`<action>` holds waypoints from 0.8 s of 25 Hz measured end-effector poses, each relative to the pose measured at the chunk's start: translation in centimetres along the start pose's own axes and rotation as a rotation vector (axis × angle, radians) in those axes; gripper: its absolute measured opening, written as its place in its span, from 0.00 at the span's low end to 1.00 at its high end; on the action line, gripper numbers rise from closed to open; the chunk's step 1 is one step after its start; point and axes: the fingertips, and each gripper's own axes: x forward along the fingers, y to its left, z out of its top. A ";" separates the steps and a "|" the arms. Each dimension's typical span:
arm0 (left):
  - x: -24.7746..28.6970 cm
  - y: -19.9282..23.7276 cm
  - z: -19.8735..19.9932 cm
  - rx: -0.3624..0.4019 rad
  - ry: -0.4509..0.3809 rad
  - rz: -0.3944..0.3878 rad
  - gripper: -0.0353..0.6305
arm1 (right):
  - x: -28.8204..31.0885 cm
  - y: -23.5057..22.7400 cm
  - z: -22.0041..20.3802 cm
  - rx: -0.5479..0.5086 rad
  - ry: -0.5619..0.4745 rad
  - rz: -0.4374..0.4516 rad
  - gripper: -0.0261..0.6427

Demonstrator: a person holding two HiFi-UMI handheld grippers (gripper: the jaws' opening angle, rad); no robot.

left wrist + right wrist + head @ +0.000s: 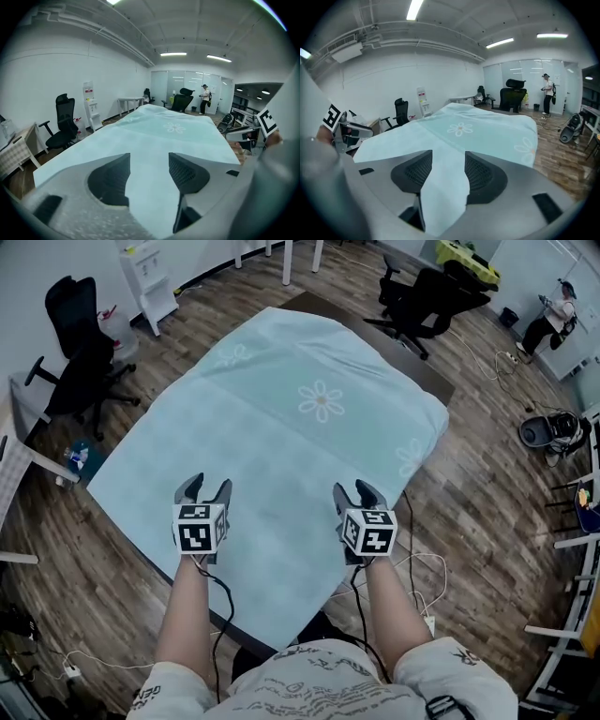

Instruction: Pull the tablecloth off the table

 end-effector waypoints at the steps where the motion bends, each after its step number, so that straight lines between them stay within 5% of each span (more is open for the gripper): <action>1: 0.7 1.1 -0.4 -0.005 0.017 0.005 0.45 | 0.7 -0.8 -0.4 -0.005 0.013 -0.019 0.37; 13: 6.1 14.1 -6.6 -0.055 0.199 0.122 0.56 | 6.6 -9.6 -3.9 -0.039 0.184 -0.188 0.44; 20: 7.5 17.2 -10.5 -0.104 0.289 0.148 0.57 | 8.5 -10.6 -5.9 0.044 0.261 -0.178 0.44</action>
